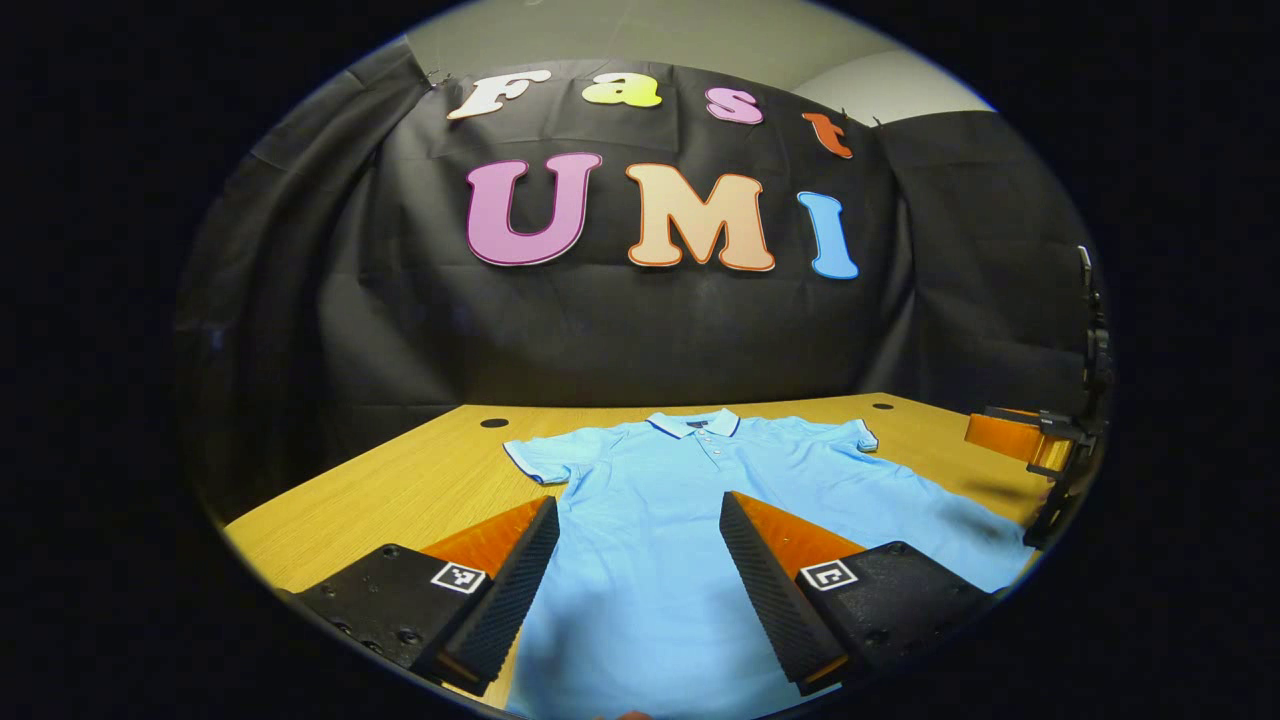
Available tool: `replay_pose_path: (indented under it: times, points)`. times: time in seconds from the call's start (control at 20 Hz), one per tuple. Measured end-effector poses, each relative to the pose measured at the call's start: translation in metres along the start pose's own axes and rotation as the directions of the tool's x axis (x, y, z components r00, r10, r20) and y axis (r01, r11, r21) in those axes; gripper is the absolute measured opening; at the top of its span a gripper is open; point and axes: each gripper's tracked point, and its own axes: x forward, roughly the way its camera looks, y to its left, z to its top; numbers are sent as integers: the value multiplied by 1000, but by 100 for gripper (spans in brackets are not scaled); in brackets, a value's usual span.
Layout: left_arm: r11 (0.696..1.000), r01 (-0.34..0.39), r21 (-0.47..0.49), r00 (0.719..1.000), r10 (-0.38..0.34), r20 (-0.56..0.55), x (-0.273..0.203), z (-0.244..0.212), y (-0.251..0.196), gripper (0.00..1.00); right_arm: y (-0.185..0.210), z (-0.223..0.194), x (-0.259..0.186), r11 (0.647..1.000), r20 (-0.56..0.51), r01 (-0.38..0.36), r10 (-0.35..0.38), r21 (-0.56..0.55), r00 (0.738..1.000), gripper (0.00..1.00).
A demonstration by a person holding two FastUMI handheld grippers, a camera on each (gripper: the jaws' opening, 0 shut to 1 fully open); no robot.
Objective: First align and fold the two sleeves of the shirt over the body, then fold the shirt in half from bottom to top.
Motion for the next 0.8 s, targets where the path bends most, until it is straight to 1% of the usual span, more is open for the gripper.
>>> replay_pose_path:
  times: [0.2,0.3,0.45,0.55,0.8]
  points:
    - [1000,1,2,1000,-1,3,0,0,0,98,1,-15,14,1000,-93,1,-3,-30,996,98]
    - [1000,6,2,1000,-6,5,0,1,-1,98,5,-12,24,999,-120,-13,10,-31,993,98]
    - [1000,7,2,1000,-7,1,0,-1,0,98,13,2,48,999,-155,-37,33,-27,987,98]
    - [1000,7,3,1000,-7,3,-1,0,-1,98,12,16,68,998,-167,-43,34,-51,985,98]
    - [1000,9,2,1000,-9,0,0,-1,-1,98,-1,43,131,986,-178,-18,-13,-167,984,98]
